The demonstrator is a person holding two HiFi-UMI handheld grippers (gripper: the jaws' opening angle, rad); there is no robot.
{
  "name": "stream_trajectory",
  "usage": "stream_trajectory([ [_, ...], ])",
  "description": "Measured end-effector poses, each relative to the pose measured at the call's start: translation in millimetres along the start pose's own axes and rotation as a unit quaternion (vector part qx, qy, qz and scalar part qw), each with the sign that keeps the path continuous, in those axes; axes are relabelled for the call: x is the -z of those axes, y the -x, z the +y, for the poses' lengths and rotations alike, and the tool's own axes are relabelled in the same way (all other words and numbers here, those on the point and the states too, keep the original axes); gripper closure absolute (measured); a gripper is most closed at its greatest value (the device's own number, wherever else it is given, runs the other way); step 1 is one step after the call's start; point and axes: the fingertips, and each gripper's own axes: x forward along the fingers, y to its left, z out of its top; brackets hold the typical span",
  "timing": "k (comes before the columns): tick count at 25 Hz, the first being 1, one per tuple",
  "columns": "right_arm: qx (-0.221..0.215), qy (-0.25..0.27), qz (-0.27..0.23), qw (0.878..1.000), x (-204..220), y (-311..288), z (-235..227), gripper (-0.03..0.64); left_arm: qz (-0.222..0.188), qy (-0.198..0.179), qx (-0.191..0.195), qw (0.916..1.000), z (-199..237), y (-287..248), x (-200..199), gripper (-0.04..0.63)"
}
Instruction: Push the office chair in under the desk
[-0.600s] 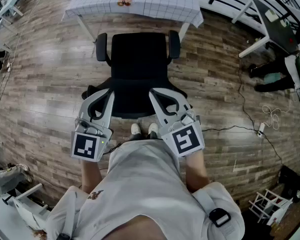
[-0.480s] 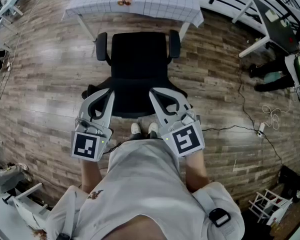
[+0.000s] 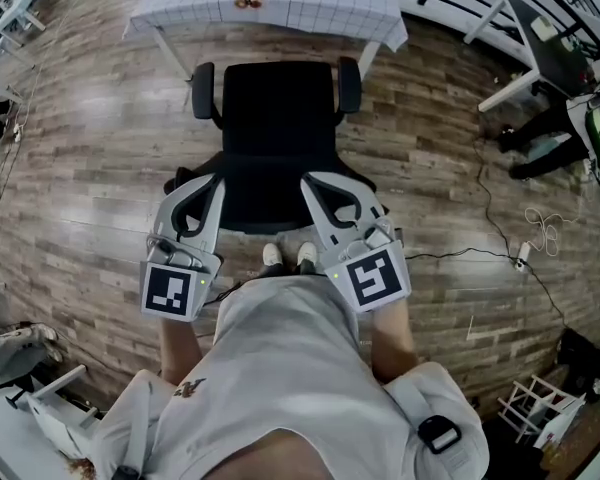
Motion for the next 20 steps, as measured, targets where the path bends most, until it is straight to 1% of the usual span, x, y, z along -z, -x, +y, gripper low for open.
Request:
stream_trajectory([
  [3, 0.002, 0.002, -0.001, 1.000, 0, 3, -2, 0.614, -0.001, 0.001, -0.004, 1.0000, 5, 4, 0, 0.592],
  [6, 0.002, 0.006, -0.008, 1.000, -5, 6, -4, 0.612, -0.006, -0.008, 0.004, 0.9999, 9, 11, -2, 0.590],
  [8, 0.000, 0.012, -0.009, 1.000, -7, 9, -4, 0.611, -0.009, -0.022, 0.017, 0.9996, 10, 16, -4, 0.546],
  [11, 0.000, 0.018, -0.006, 1.000, -8, 14, -7, 0.611, -0.005, -0.046, 0.029, 0.9985, 11, 22, -4, 0.509],
  [13, 0.001, 0.024, -0.003, 1.000, -8, 16, -10, 0.611, -0.002, -0.055, 0.034, 0.9979, 13, 25, -4, 0.495],
  [15, -0.008, 0.034, -0.004, 0.999, -10, 17, -9, 0.608, 0.002, -0.063, 0.041, 0.9972, 13, 28, -3, 0.495],
  [16, -0.017, 0.044, -0.005, 0.999, -11, 17, -6, 0.558, 0.005, -0.068, 0.048, 0.9965, 12, 31, -2, 0.495],
  [17, -0.026, 0.056, -0.006, 0.998, -11, 18, -3, 0.526, 0.008, -0.074, 0.056, 0.9957, 11, 33, -1, 0.473],
  [20, -0.046, 0.082, -0.005, 0.996, -12, 21, 4, 0.524, 0.012, -0.090, 0.080, 0.9927, 6, 38, 0, 0.441],
])
